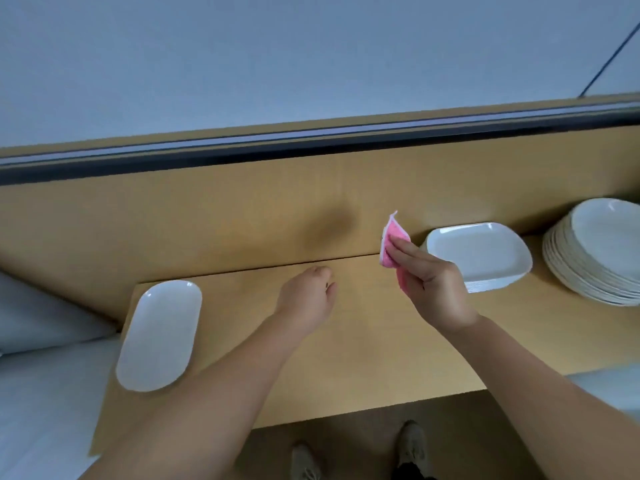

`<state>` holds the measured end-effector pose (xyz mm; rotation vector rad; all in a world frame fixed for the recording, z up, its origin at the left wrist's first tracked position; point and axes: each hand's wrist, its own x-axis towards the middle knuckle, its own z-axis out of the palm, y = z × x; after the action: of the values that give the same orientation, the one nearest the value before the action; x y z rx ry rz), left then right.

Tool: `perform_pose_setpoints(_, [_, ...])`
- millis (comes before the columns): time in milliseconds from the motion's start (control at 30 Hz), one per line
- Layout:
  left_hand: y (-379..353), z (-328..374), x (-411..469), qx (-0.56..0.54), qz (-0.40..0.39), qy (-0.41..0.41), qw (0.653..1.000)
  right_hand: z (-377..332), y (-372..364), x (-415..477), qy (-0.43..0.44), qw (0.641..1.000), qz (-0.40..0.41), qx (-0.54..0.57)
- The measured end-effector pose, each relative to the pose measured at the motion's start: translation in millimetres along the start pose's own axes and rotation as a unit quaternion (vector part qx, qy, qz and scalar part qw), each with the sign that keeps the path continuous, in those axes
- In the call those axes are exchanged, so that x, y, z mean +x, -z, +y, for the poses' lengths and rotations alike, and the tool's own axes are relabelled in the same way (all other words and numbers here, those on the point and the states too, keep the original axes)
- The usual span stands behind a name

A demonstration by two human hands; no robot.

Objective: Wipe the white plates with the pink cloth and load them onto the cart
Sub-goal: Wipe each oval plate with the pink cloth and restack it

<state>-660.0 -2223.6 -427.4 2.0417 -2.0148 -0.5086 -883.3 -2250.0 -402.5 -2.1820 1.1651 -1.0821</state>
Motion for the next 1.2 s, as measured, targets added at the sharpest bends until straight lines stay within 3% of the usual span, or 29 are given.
perform_pose_setpoints(167, [-32,102,45,-0.058,-0.032,-0.032,0.997,56,95,-29,-0.050,0.996,0.043,-0.058])
perform_pose_setpoints(367, [-70,173,91,-0.024,-0.047,0.003,0.999,120,166,-54,-0.066,0.992,0.069,-0.080])
perform_pose_setpoints(900, [-98,214,130,-0.076,-0.070,0.197,0.975,187,199,-45,-0.044,0.998,0.015,-0.038])
perform_pose_setpoints(1200, [-82,216,130,-0.160,-0.059,0.201,0.965,184,204,-37,-0.038,0.999,0.007,-0.038])
